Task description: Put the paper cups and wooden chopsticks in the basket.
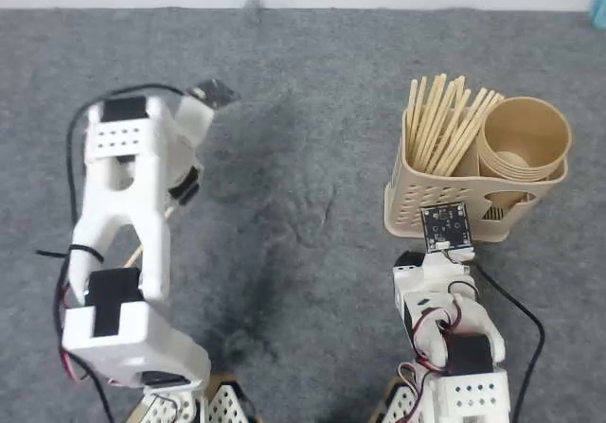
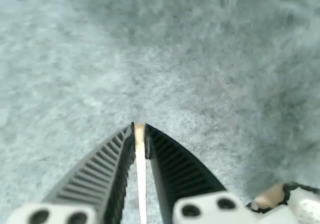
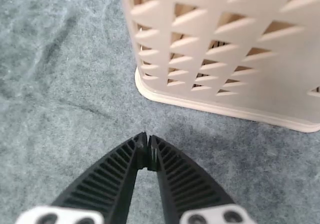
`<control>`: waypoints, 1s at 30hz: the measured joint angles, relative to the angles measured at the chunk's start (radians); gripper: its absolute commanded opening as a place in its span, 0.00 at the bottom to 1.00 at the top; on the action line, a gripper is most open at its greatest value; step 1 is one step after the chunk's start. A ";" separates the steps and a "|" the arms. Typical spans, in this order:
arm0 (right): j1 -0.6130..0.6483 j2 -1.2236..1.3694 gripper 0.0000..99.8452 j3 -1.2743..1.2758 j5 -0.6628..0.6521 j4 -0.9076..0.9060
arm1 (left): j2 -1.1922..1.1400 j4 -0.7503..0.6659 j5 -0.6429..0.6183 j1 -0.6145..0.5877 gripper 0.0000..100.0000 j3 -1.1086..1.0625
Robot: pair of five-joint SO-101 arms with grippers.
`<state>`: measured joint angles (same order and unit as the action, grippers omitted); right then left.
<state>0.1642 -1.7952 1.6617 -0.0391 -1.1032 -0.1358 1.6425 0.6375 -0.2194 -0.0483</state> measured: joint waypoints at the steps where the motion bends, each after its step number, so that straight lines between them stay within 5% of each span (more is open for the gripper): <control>1: 0.000 0.000 0.01 0.000 0.000 0.000 | 0.008 0.011 -0.011 0.000 0.01 0.011; 11: 0.000 0.000 0.01 0.000 0.000 0.000 | 0.402 0.029 -0.072 0.049 0.01 -0.101; 18: 0.000 0.000 0.01 0.000 0.000 0.000 | 0.743 -0.035 -0.293 0.218 0.01 -0.135; 30: 0.000 0.000 0.01 0.000 0.000 0.000 | 0.867 -0.298 -0.658 0.339 0.01 -0.141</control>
<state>0.1642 -1.7952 1.6617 -0.0391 -1.1032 0.7311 1.3449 -0.0207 0.1197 -0.1895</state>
